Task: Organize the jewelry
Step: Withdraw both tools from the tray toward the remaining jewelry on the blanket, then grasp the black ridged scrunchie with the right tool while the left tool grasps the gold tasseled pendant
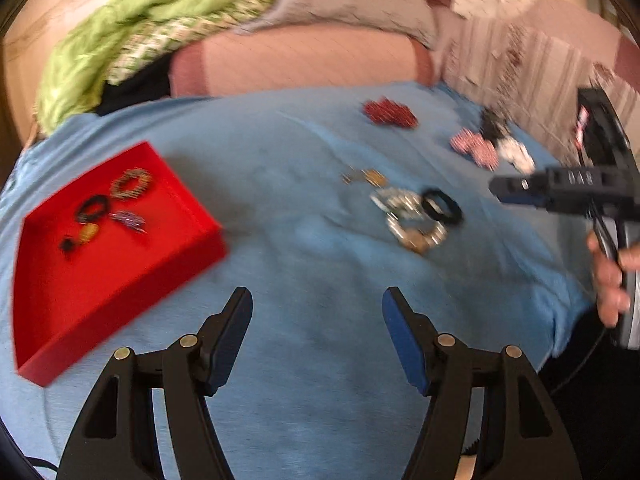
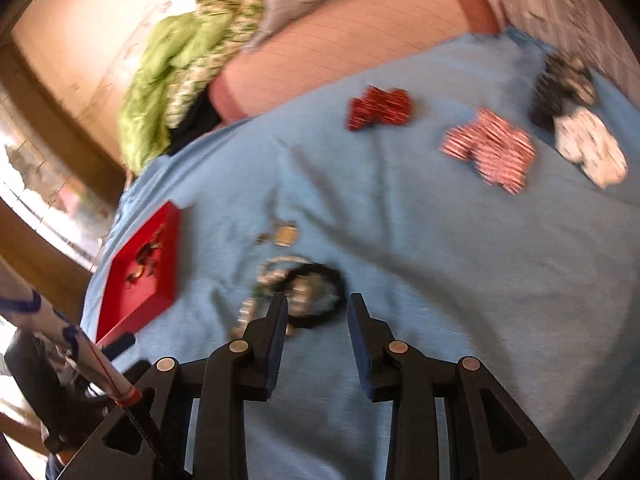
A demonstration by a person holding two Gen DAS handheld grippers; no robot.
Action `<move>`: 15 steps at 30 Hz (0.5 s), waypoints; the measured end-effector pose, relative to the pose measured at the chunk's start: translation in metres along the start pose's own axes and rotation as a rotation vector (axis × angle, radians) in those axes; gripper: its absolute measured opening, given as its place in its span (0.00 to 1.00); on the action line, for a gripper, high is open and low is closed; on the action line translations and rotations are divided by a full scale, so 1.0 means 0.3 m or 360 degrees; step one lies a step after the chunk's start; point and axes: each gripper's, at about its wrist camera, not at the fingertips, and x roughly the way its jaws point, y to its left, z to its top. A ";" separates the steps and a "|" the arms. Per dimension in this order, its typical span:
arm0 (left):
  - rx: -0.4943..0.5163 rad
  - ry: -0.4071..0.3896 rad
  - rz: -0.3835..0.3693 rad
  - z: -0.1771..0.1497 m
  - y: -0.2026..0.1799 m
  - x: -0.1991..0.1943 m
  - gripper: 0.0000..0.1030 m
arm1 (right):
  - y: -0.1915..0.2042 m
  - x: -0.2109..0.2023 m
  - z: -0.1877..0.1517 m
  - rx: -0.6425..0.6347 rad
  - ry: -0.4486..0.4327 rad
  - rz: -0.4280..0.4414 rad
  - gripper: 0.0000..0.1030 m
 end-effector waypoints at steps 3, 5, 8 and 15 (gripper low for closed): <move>0.0033 0.0033 -0.0019 -0.003 -0.038 0.034 0.65 | -0.012 0.003 -0.004 -0.0021 0.0009 -0.0026 0.33; 0.0032 0.0043 -0.0045 0.004 -0.050 0.049 0.65 | -0.001 0.015 -0.002 -0.0061 0.0022 -0.0045 0.32; 0.0036 0.0051 -0.0067 0.007 -0.062 0.061 0.65 | 0.016 0.045 0.004 -0.0090 0.0049 -0.0042 0.32; 0.0036 0.0043 -0.0129 0.016 -0.072 0.069 0.65 | 0.037 0.138 0.045 -0.0070 0.0097 -0.0101 0.32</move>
